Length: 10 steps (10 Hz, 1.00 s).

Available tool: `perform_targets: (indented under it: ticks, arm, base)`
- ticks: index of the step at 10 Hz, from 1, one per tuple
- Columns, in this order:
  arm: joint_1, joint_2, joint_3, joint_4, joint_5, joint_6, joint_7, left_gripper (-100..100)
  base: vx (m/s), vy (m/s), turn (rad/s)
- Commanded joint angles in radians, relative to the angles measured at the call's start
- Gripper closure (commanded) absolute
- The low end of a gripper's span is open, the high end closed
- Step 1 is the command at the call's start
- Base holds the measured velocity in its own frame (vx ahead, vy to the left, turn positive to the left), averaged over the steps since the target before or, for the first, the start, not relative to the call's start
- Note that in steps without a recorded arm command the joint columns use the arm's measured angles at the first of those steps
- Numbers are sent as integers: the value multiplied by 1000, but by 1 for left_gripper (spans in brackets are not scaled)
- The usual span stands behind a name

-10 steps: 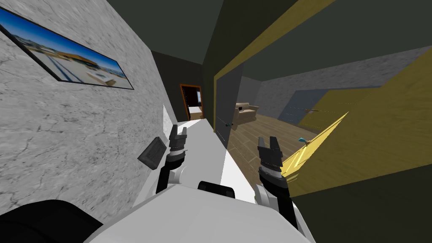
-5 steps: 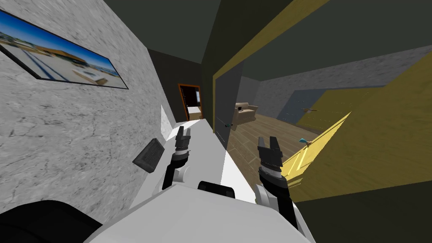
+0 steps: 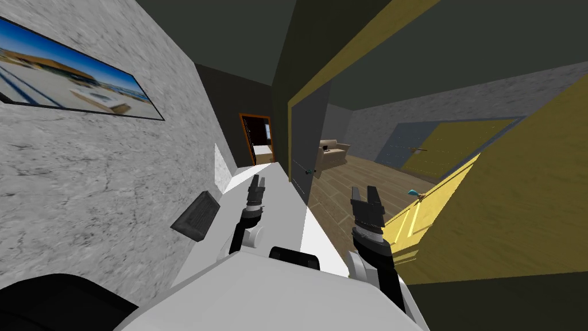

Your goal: Push the door open

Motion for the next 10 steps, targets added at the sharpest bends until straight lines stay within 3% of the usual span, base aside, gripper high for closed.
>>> perform_targets:
  ticks: [1, 10]
  arm:
    - [-24, 9, -13, 43, 2, -7, -23, -100]
    - [-127, 48, -109, 269, 5, -63, -146, -100]
  base:
    - [94, 16, -31]
    - [83, 8, -36]
